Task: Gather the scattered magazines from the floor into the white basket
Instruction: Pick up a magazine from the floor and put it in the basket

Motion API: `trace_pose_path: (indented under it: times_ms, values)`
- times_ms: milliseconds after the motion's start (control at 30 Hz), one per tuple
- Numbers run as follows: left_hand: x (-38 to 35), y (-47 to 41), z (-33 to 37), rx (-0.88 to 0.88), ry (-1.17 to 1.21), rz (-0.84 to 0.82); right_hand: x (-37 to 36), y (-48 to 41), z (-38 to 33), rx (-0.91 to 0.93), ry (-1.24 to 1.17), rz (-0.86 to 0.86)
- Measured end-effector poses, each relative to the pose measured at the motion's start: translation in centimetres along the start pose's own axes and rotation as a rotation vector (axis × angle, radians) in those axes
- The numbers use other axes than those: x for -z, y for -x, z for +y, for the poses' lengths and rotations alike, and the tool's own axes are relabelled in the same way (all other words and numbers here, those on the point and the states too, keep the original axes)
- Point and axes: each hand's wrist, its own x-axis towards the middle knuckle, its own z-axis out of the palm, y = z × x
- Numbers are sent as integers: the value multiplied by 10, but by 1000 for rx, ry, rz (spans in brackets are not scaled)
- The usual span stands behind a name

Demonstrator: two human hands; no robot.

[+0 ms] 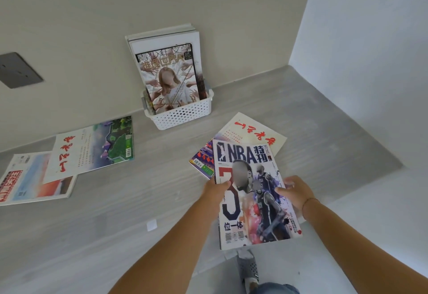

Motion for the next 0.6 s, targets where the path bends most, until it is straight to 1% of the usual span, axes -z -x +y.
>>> trace_pose_path:
  times_ms: [67,167,267,367,500,600]
  values:
    - [4,1,10,-48,-2,-18,0,-3,-2,2,-25,6]
    - [11,3,33,-111,-18,-91,2,-9,-10,-6,-206,-16]
    - [20,3,62,-182,-56,-140,11,-17,-27,55,-272,-105]
    - [37,-4,91,-250,-90,-137,24,-26,-53,129,-390,-177]
    - [71,-15,119,-387,-342,-125,32,-42,-94,254,-322,-118]
    - [101,-24,134,-372,-415,-110,32,-62,-135,368,-222,-102]
